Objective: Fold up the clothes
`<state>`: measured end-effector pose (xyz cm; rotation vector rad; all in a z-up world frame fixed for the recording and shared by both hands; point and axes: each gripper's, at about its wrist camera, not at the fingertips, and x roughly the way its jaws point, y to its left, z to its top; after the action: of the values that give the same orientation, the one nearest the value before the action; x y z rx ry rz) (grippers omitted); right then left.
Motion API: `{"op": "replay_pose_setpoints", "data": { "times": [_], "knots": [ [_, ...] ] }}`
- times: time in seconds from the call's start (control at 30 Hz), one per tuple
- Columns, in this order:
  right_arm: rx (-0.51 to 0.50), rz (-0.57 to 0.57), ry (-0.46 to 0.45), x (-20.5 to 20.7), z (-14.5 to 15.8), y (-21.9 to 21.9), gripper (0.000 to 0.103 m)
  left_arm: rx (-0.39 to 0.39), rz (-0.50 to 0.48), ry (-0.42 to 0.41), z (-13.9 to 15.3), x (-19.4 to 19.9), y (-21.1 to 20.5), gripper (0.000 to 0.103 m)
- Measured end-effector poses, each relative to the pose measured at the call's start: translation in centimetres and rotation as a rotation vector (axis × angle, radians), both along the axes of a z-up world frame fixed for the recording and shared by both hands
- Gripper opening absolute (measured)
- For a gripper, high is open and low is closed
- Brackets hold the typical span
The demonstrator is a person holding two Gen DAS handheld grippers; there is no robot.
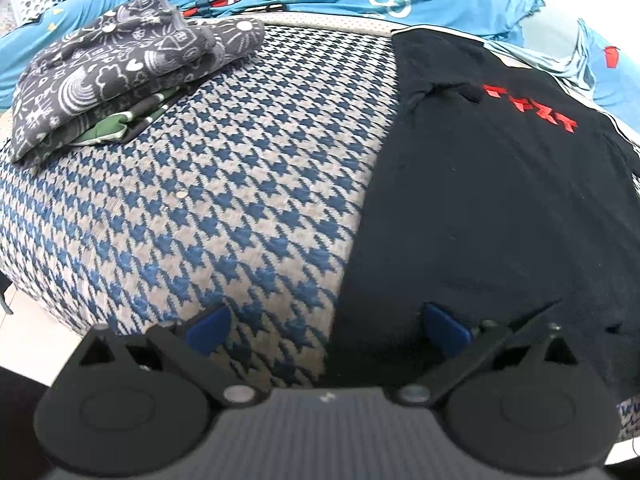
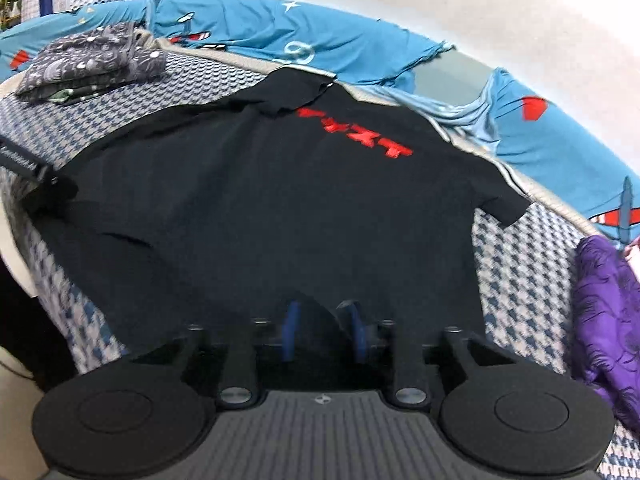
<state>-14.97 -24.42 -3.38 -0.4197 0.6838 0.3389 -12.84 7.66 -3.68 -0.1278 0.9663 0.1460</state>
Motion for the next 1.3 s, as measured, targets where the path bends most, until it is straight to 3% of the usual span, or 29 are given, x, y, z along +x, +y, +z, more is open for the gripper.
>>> {"op": "replay_pose_setpoints", "data": {
  "times": [0.03, 0.13, 0.3, 0.5, 0.6, 0.7, 0.77, 0.87, 1.3],
  "knots": [
    [-0.002, 0.008, 0.010, -0.1, -0.1, 0.0, 0.007, 0.002, 0.007, -0.002, 0.0, 0.0, 0.1, 0.103],
    [-0.041, 0.046, 0.024, -1.3, -0.2, 0.1, 0.002, 0.011, 0.036, -0.012, 0.2, 0.0, 0.4, 0.103],
    [-0.064, 0.070, 0.042, -3.4, 0.0, -0.3, 0.002, 0.001, 0.073, -0.053, 0.9, -0.3, 0.9, 0.103],
    [-0.076, 0.072, 0.083, -4.7, 0.0, -0.4, 0.002, -0.010, 0.048, -0.086, 1.5, -0.3, 0.3, 0.103],
    [-0.028, 0.046, 0.084, -5.0, 0.7, -1.0, 0.003, -0.011, 0.036, -0.083, 1.4, -0.3, 0.0, 0.103],
    [0.055, 0.062, 0.035, -5.5, 2.0, -1.4, 0.005, -0.018, 0.026, -0.081, 1.4, -0.4, -0.2, 0.103],
    [0.100, 0.085, -0.003, -5.6, 2.8, -1.3, 0.014, -0.018, 0.018, -0.082, 1.3, -0.4, -0.3, 0.103],
    [0.096, 0.128, -0.021, -4.9, 2.7, -0.4, 0.021, -0.020, 0.006, -0.082, 1.3, -0.4, -0.5, 0.103],
    [0.024, 0.306, 0.006, -0.4, 0.1, 4.3, 0.034, -0.027, 0.013, -0.077, 1.1, -0.3, -0.1, 0.103]
  ]
}}
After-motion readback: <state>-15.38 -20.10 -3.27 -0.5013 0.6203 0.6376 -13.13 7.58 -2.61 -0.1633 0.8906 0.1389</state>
